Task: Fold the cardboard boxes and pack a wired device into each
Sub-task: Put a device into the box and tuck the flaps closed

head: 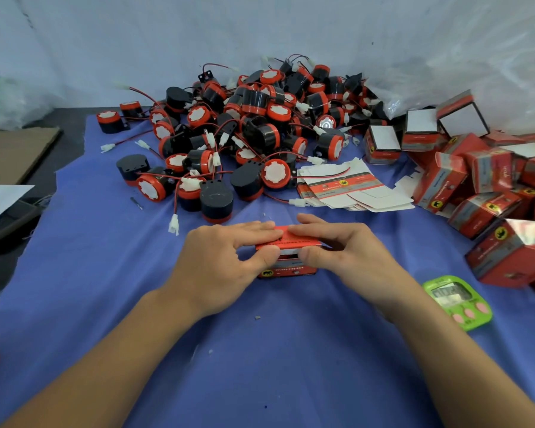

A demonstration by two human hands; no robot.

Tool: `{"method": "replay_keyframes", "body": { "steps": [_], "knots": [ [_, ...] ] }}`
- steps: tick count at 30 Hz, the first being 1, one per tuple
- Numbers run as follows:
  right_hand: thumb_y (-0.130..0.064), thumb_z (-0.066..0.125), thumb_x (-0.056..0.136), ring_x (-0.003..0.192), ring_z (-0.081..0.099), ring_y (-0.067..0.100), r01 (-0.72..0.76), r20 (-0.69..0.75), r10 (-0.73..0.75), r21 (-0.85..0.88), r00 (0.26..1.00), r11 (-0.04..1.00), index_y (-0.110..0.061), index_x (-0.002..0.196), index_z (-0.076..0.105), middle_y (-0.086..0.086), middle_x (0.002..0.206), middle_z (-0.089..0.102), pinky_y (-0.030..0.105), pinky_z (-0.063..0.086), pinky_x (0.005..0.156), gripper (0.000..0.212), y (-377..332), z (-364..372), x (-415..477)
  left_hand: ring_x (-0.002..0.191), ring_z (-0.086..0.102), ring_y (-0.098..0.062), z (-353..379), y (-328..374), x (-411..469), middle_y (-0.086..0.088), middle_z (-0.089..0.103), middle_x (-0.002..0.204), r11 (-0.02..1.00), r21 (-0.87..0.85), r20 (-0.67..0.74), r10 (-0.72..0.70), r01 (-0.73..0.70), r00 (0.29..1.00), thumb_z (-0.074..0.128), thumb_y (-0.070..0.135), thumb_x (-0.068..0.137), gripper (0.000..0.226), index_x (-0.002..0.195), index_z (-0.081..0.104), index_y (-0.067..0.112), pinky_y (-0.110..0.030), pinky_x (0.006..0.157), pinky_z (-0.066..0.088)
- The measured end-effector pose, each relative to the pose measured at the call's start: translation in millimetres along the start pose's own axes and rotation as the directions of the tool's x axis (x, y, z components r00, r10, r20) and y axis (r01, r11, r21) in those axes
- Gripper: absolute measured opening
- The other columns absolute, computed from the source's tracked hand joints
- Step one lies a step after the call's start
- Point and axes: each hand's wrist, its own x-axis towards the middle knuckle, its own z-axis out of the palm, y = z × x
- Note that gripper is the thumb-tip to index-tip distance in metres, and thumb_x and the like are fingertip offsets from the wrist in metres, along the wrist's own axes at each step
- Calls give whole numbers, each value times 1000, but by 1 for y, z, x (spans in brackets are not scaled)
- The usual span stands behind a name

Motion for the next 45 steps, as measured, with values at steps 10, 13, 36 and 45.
{"method": "replay_keyframes", "body": {
  "steps": [10,13,36,45],
  "knots": [
    [-1,73,91,130,43,-23,-13,85,9,45,996,999,-26,126,75,-17,147,56,13,51,97,42,1,-4,0,125,52,17,2,2,3,38,62,118,998,-30,18,-52,52,999,71,40,93,25,118,75,42,-6,104,39],
    [-12,69,97,133,43,-20,-7,72,1,87,997,996,-32,117,79,-21,140,61,11,48,100,30,2,-2,0,123,52,15,2,0,4,38,65,118,992,-93,40,-82,85,996,71,45,91,24,115,75,45,-3,98,39],
    [-14,67,98,106,70,14,-37,19,40,-106,999,994,-30,121,63,-7,112,76,42,55,100,29,-3,3,0,113,65,-4,17,1,6,25,59,135,869,-373,189,-271,325,944,79,35,89,58,140,53,48,-33,96,58],
    [-21,81,64,104,71,15,33,50,-24,-207,998,978,-36,117,65,-8,115,73,45,60,91,57,-2,2,-7,111,69,-7,10,3,5,17,70,124,856,-471,165,-152,213,975,84,7,59,56,106,74,35,-24,80,59]
  ]
}}
